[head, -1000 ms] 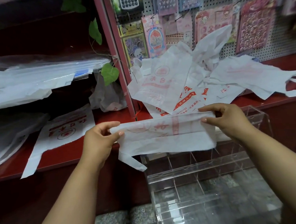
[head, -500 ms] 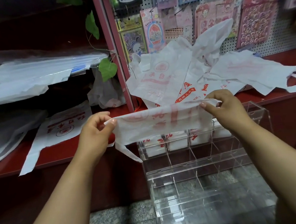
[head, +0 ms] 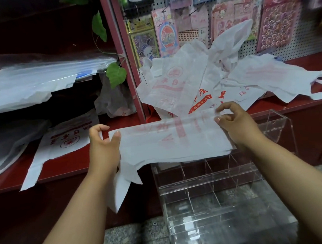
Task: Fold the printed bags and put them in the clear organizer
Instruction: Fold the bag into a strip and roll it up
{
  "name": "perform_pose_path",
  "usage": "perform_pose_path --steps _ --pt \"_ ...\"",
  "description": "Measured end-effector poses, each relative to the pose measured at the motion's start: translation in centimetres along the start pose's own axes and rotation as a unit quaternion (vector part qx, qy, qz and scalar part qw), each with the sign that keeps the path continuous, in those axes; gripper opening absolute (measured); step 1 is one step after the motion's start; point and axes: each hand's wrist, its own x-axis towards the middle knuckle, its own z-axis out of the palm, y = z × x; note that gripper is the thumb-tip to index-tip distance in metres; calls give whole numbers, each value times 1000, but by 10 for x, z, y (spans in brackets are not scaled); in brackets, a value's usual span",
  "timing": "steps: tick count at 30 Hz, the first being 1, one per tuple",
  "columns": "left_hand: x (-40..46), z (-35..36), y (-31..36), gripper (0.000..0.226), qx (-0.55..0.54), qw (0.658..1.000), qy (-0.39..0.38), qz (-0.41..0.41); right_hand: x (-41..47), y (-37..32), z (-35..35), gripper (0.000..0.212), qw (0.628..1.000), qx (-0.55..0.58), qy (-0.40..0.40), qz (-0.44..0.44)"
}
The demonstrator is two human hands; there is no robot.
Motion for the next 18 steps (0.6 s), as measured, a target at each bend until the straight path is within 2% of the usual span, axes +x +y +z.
perform_pose_path --steps 3,7,10,13,18 --pt "2 -6 -2 28 -38 997 -49 -34 4 3 0 24 997 61 8 37" --pt "4 -11 -1 14 -29 996 -87 -20 4 -1 1 37 994 87 -12 68" --pt "2 -12 0 20 -16 994 -109 -25 4 -1 -2 32 989 106 -53 89" --pt "-1 -15 3 20 -32 987 -151 -41 6 6 -8 24 989 78 -96 76" --pt "4 -17 -2 21 -5 985 -169 -39 7 12 -7 26 992 75 -79 70"
